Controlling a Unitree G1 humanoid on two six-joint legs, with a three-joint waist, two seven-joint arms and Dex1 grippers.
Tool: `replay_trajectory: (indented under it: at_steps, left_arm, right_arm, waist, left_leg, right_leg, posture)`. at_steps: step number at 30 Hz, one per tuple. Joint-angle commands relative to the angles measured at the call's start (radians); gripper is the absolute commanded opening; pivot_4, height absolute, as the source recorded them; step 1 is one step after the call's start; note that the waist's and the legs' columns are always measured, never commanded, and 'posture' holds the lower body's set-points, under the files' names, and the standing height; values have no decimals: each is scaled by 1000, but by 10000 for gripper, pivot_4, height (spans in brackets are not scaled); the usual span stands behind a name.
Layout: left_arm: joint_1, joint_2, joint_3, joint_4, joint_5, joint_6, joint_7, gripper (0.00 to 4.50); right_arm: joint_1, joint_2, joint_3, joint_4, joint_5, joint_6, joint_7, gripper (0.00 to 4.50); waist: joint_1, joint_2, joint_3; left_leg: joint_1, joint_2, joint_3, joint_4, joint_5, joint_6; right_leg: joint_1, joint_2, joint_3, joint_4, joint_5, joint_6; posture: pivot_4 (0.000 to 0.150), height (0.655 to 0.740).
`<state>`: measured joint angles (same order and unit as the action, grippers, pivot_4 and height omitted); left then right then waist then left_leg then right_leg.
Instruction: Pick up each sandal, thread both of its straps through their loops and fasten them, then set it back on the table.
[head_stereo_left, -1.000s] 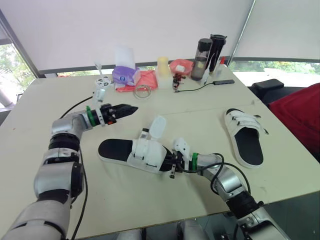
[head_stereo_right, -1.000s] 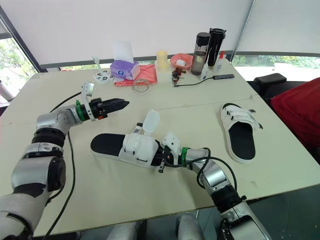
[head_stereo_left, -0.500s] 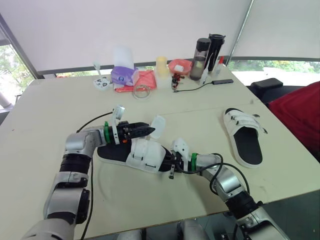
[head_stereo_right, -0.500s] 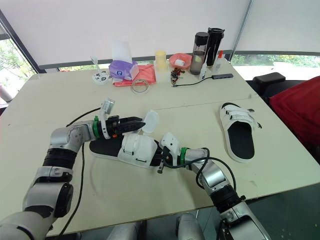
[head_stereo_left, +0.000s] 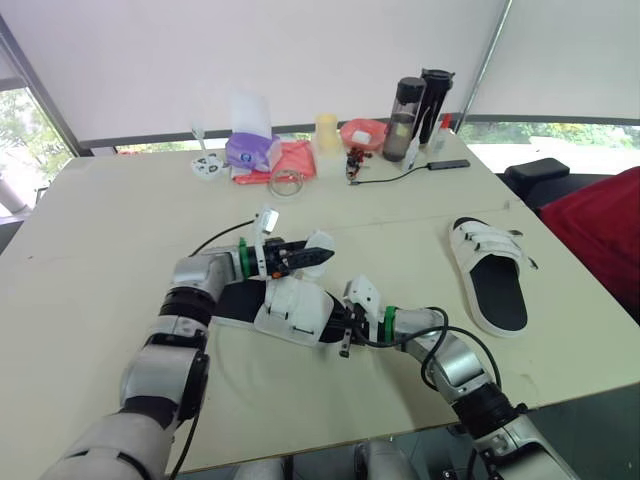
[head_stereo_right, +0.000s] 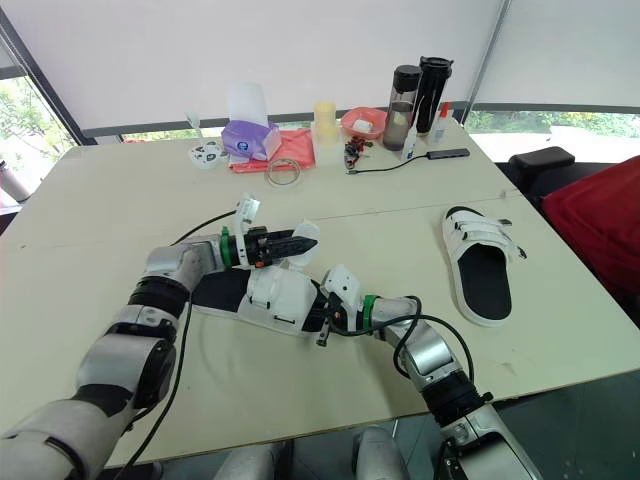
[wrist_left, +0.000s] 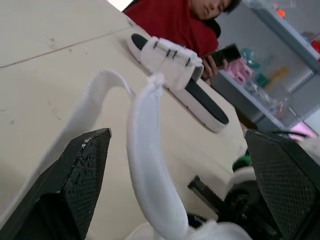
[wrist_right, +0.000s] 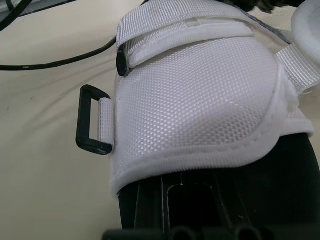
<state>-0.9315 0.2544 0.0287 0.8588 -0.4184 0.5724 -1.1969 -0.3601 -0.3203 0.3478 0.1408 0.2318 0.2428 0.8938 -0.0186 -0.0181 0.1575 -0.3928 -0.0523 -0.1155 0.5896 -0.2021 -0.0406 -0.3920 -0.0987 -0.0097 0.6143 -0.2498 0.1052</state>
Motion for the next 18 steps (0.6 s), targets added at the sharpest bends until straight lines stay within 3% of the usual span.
replay_trajectory:
  at_steps: [1,4,7,12,18]
  left_arm:
    - [-85,-25,68,107,-8,-64,57,43985]
    - [-170,-59,157,235,-36,-131,181,43985]
    - [-234,-70,232,297,-61,-156,214,43985]
    - [-264,-61,266,258,-80,-117,126,43985]
    - [-167,-39,141,49,-37,-18,-42,43985]
  right_arm:
    - [45,-10,33,121,-81,60,-45,0]
    - [38,0,33,132,-82,57,-51,0]
    - [38,6,30,135,-83,55,-54,0]
    - [45,10,17,132,-85,54,-64,0]
    - [48,12,14,134,-88,52,-65,0]
  waist:
    - [-3,0,0]
    - [-2,-1,1]
    - [-3,-3,2]
    - [-12,-4,2]
    - [-24,-3,3]
  left_leg:
    - [0,0,0,0,0,0]
    - [0,0,0,0,0,0]
    - [0,-1,0,0,0,0]
    - [0,-1,0,0,0,0]
    - [0,-1,0,-1,0,0]
  right_leg:
    - [0,0,0,0,0,0]
    - [-1,1,0,0,0,0]
    - [-1,1,-1,0,0,1]
    - [0,1,-1,0,1,1]
    - [0,1,-1,0,2,4]
  posture:
    - [1500,7400]
    - [1500,7400]
    - [1500,7400]
    - [1500,7400]
    - [1500,7400]
